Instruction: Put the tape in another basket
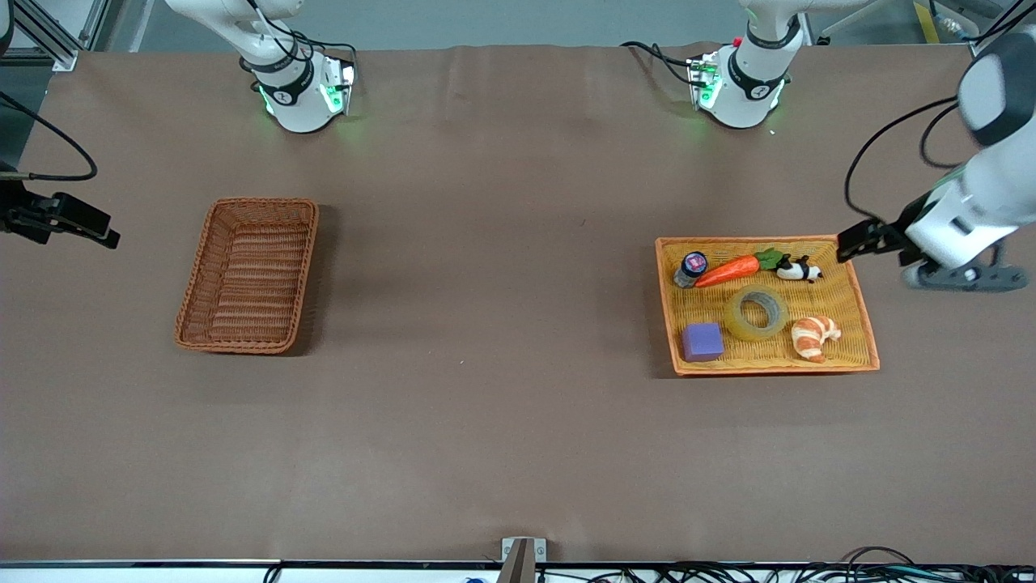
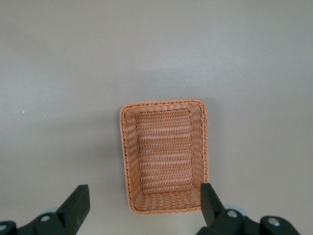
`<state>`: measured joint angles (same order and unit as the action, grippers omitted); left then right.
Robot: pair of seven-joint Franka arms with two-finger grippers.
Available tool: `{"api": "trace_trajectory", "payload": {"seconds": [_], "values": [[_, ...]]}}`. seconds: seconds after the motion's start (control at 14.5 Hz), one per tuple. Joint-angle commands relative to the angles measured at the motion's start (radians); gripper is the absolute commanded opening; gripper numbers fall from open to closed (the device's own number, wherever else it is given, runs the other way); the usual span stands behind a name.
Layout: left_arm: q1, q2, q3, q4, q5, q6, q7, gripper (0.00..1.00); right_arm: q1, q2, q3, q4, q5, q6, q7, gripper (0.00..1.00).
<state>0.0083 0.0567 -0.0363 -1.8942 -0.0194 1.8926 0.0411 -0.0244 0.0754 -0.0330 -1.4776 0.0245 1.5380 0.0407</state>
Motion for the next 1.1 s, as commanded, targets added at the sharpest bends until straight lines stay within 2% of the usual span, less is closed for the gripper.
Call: {"api": "trace_trajectory", "payload": {"seconds": [0.0, 0.28, 0.62, 1.03], "values": [[0.005, 0.087, -0.001, -0.039, 0.013, 0.107, 0.011, 1.00, -0.012, -0.014, 0.010, -0.010, 0.011, -0.003, 0.008, 1.00], [0.016, 0.212, -0.001, -0.048, 0.013, 0.164, 0.010, 1.00, -0.012, -0.014, 0.010, -0.010, 0.011, -0.003, 0.008, 1.00], [0.024, 0.265, -0.002, -0.215, 0.013, 0.436, 0.005, 1.00, -0.012, -0.014, 0.010, -0.012, 0.011, -0.004, 0.008, 1.00], [0.024, 0.325, -0.002, -0.302, 0.013, 0.600, -0.006, 0.97, -0.012, -0.014, 0.010, -0.012, 0.009, -0.004, 0.007, 1.00]]}}
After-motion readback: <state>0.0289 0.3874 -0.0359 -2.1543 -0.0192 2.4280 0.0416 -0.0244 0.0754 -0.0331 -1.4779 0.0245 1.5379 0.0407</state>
